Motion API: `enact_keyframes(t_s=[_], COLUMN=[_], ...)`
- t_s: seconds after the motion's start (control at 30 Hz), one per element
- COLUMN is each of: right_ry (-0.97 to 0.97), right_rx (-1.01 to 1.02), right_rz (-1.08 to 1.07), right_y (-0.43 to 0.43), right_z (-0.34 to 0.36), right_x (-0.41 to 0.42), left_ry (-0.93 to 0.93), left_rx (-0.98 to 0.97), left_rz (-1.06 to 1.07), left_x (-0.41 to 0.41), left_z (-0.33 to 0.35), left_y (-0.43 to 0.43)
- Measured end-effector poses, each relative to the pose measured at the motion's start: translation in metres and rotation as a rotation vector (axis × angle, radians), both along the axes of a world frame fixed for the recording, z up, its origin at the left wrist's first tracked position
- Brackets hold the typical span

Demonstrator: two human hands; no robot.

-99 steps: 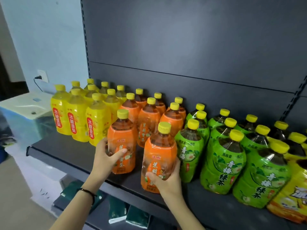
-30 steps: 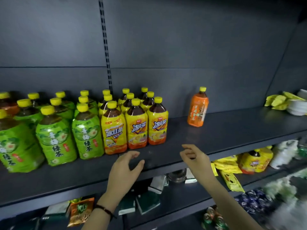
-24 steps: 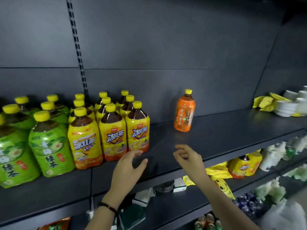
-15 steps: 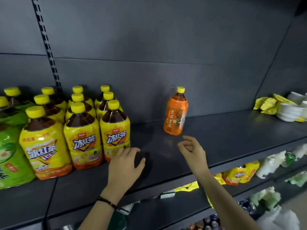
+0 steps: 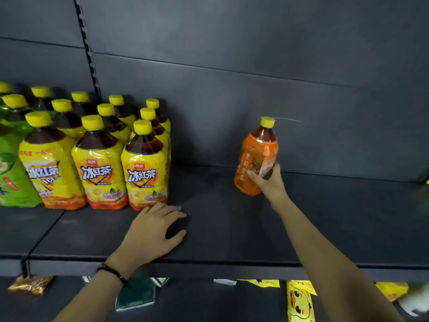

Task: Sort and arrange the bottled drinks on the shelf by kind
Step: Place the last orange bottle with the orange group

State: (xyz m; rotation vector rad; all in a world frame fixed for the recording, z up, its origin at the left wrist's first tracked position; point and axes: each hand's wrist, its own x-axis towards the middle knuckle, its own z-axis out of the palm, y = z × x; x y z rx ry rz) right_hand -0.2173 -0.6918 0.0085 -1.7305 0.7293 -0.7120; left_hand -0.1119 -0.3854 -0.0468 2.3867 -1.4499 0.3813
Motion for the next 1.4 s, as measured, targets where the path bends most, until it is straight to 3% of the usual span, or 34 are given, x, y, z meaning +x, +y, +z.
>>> enact_keyframes(t_s=[0.27, 0.47, 0.73, 0.87, 0.93, 1.1, 1.23, 1.4], right_ry=[0.019, -0.010, -0.161, -0.185, -0.210, -0.239, -0.224, -0.192], right_rx=[-0.024, -0.009, -0.012, -0.007, -0.011, 0.032, 0.069, 0.040], right_rz=[0.108, 0.270, 0.286, 0.371, 0.409, 0.502, 0.607, 0.708], right_y=[0.017, 0.080, 0.188, 0.254, 0.289, 0.371, 0.421, 0.471], right_z=[-0.001, -0.010, -0.006, -0.006, -0.006, -0.004, -0.005, -0.013], right_x=[-0.014, -0.026, -0.007, 0.019, 0.035, 0.076, 0.114, 0.169], left_ry=[0.066, 0.122, 0.223, 0.690, 0.818, 1.083, 1.198, 1.150], left_rx=[0.046, 0.057, 0.072, -0.181, -0.359, -0.542, -0.690, -0.811], left_rz=[0.034, 0.000, 0.032, 0.025, 0.005, -0.121, -0.108, -0.064], left_x=[-0.004, -0.004, 0.011, 0.026, 0.034, 0.058, 0.090, 0.130], left_z=[0.002, 0.006, 0.016, 0.035, 0.047, 0.063, 0.067, 0.069], left_y=[0.003, 0.013, 0.099, 0.150, 0.176, 0.234, 0.273, 0.317])
